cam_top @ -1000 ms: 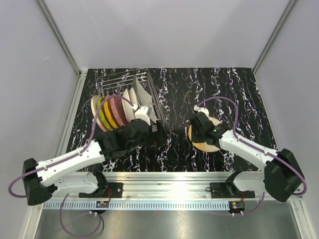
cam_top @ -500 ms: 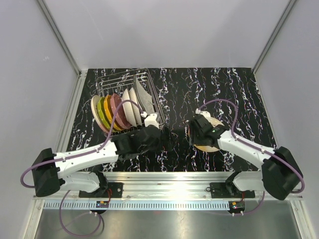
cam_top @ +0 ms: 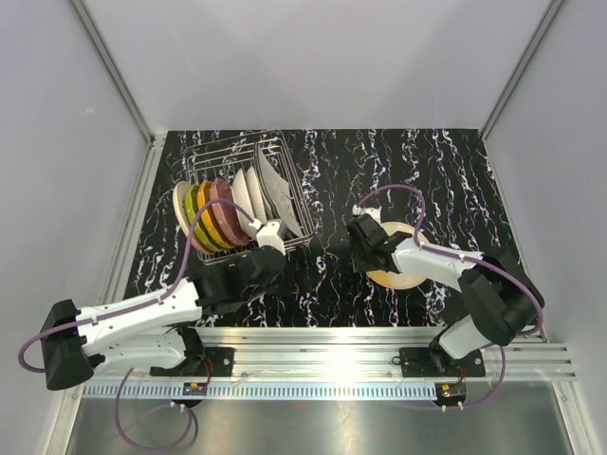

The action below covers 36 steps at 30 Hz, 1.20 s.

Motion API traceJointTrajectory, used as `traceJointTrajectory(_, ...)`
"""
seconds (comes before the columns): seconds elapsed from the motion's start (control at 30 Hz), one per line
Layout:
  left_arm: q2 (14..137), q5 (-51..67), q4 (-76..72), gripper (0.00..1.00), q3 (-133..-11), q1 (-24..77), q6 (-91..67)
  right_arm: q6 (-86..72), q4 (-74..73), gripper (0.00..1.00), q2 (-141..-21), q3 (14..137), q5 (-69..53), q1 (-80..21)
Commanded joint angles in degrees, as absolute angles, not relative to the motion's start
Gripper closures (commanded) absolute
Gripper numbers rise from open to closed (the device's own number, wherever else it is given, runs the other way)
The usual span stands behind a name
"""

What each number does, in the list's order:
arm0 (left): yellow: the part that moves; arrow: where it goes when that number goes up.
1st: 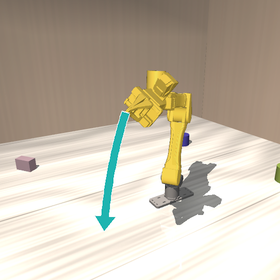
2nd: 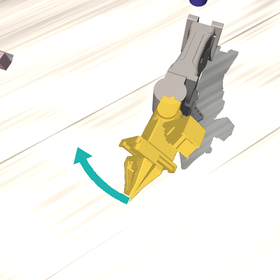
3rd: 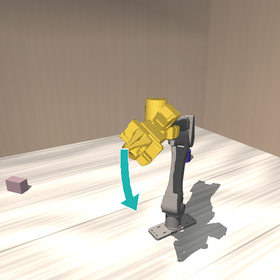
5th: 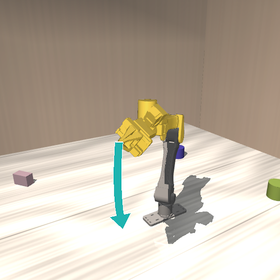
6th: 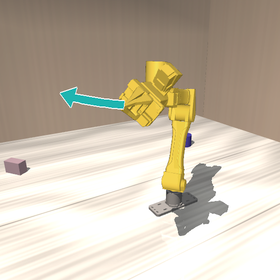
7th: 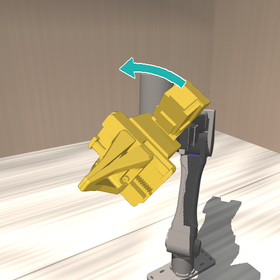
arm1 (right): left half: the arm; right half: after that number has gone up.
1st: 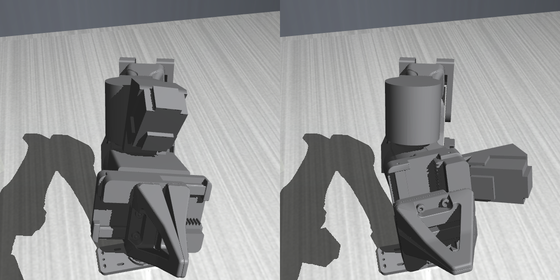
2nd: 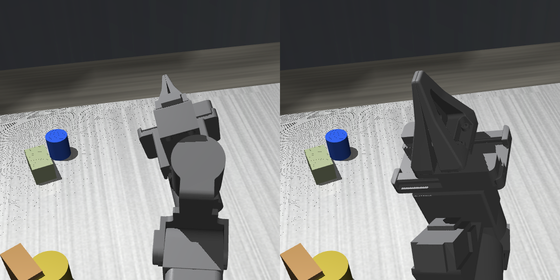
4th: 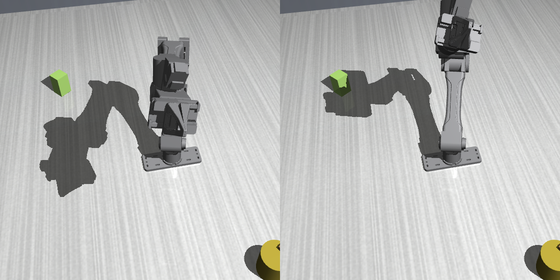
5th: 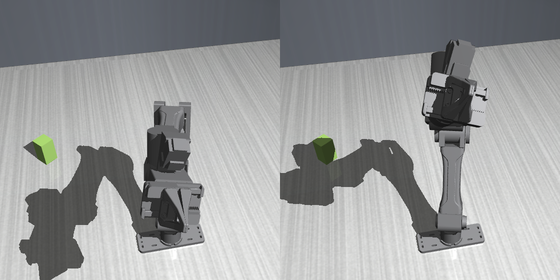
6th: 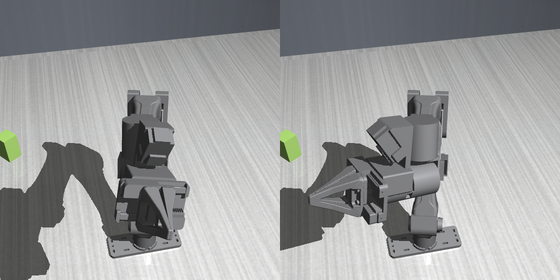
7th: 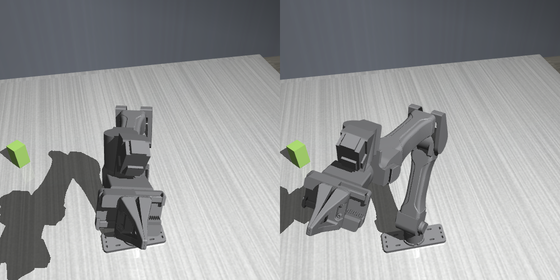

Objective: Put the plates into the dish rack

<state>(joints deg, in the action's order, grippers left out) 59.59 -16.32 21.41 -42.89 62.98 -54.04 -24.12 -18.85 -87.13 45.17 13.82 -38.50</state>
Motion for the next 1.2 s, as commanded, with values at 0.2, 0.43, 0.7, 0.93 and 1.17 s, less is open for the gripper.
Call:
traceJointTrajectory(0.2, 56.6, -18.6, 21.4, 0.01, -41.8, 63.3, -54.8, -22.5, -18.2, 0.7, -93.6, 50.0, 14.1, -38.5)
traceJointTrajectory(0.43, 54.9, -18.8, 21.8, 0.01, -40.8, 63.3, -54.8, -22.5, -19.0, 0.83, -95.8, 51.3, 14.6, -38.7)
traceJointTrajectory(0.7, 56.6, -17.9, 21.0, 0.01, -40.0, 63.2, -55.9, -23.6, -20.0, 1.0, -91.9, 50.5, 15.2, -38.9)
traceJointTrajectory(0.93, 61.9, -14.8, 16.8, 0.01, -40.3, 63.2, -57.7, -24.7, -20.8, 1.0, -81.3, 46.5, 14.4, -40.1)
traceJointTrajectory(1.17, 72.8, -13.4, 15.3, 0.01, -46.2, 63.3, -60.7, -29.4, -15.6, 1.0, -70.3, 39.0, 11.9, -43.2)
